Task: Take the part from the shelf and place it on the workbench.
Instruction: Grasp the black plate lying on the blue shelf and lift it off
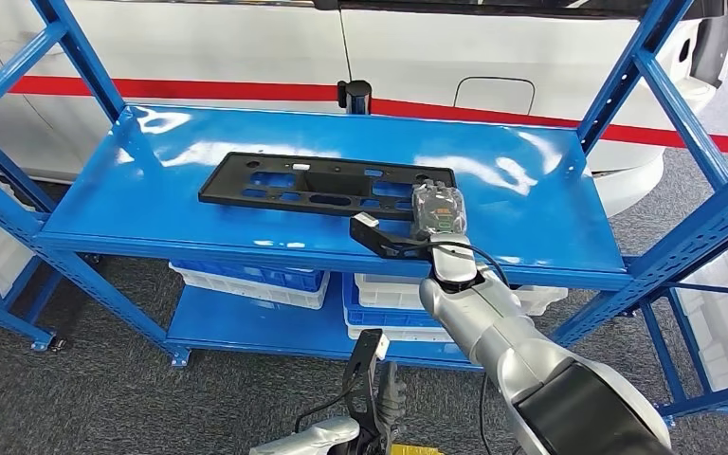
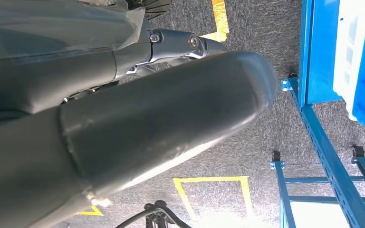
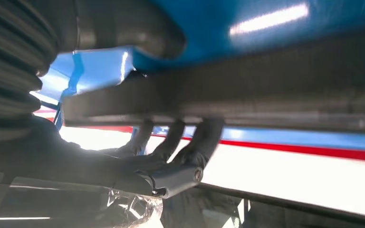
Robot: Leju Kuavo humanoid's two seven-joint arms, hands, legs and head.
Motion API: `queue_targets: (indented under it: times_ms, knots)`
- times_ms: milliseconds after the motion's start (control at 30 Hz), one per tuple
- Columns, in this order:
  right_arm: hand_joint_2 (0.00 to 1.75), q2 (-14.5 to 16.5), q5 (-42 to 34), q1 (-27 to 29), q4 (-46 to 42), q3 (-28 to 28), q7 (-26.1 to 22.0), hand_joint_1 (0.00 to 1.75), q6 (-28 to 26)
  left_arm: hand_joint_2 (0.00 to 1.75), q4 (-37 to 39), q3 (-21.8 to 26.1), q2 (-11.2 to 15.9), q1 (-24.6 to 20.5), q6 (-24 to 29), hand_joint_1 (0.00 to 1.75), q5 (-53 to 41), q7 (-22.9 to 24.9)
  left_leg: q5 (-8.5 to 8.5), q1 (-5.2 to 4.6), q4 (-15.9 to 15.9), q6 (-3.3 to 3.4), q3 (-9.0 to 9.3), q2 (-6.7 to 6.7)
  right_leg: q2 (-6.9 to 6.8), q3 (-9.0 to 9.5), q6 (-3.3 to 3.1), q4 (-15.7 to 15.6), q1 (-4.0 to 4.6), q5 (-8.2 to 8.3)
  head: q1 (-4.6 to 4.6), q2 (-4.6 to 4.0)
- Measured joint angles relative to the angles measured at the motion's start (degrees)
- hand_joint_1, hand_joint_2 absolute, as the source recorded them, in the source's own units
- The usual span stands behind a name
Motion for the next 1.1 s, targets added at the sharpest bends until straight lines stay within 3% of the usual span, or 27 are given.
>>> queue_targets:
  times_ms: [867,1033,1100]
  knots:
    - [1.75,-3.20,-0.04,-0.14,-0.11,-5.96,-2.16,1.75,-3.19,0.00,-0.54,-0.56,0.00,-0.10,1.81,0.00,-0.21,-0.19,-0.07,-0.05,0.01,0.10,0.18,-0.34,-0.22,-0.08,0.18,-0.03,-0.12,-0.14,0.01,0.00]
    - [1.75,-3.10,0.45,0.75,-0.26,-6.76,-7.08,1.75,-10.80,0.00,-0.57,-0.89,0.24,-0.01,4.50,0.00,-0.28,0.10,-0.05,-0.08,0.00,0.12,0.14,-0.33,-0.21,0.32,0.22,-0.01,-0.06,-0.10,0.02,0.00]
    - [1.75,-3.50,1.31,1.55,-1.02,-7.31,-8.73,1.75,-15.19,0.00,2.25,-1.04,1.90,1.21,-0.29,0.00,-1.35,-1.53,-0.07,-0.10,-0.01,0.12,0.14,-0.26,-0.14,0.36,0.24,0.00,0.06,-0.09,0.03,0.00]
